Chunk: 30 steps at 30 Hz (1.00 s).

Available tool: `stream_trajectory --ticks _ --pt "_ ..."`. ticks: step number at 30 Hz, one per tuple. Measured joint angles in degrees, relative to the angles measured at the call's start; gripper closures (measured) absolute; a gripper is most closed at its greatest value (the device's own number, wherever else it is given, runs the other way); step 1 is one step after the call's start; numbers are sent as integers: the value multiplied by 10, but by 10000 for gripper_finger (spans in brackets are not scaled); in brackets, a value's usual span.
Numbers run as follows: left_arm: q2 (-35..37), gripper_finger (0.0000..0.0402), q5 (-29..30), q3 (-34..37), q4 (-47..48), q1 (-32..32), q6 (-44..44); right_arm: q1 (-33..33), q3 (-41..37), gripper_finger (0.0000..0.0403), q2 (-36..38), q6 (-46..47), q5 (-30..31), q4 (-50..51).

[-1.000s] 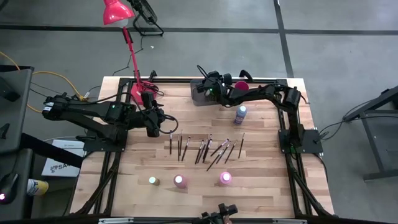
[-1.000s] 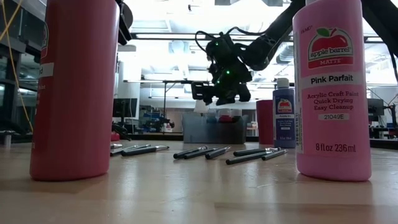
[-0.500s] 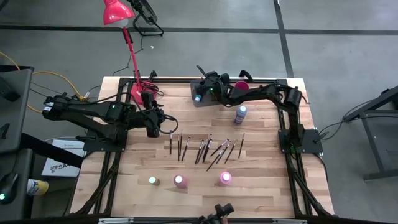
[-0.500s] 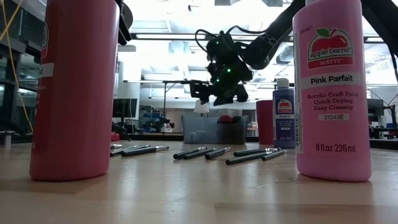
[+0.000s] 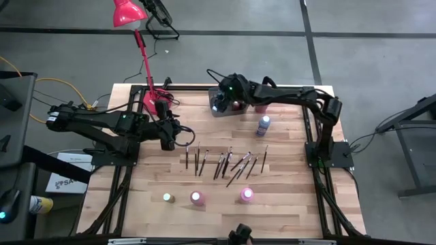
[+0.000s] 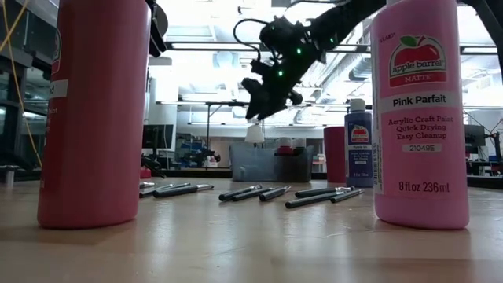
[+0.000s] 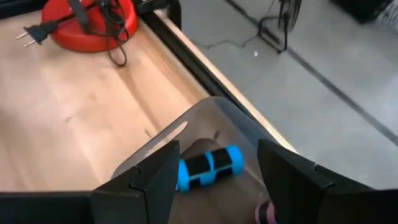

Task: Pick & Place Paint Supplies
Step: Put the small light blue paint bottle into the black bin

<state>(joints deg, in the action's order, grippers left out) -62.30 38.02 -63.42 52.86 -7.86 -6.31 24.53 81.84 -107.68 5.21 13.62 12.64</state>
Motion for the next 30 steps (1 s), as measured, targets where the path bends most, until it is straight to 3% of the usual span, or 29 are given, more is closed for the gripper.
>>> stream_trajectory --ticks 3,11,17,30 --pt "0 169 -2 0 -5 0 1 4 45 192 0 5 -27 92" --pt "0 169 -12 0 -5 0 1 11 83 192 2 -232 -157 180" --pt "0 169 -10 0 -16 0 14 12 89 192 1 -306 -151 217" --pt "0 169 40 0 -35 0 128 34 202 192 -39 -415 -182 307"
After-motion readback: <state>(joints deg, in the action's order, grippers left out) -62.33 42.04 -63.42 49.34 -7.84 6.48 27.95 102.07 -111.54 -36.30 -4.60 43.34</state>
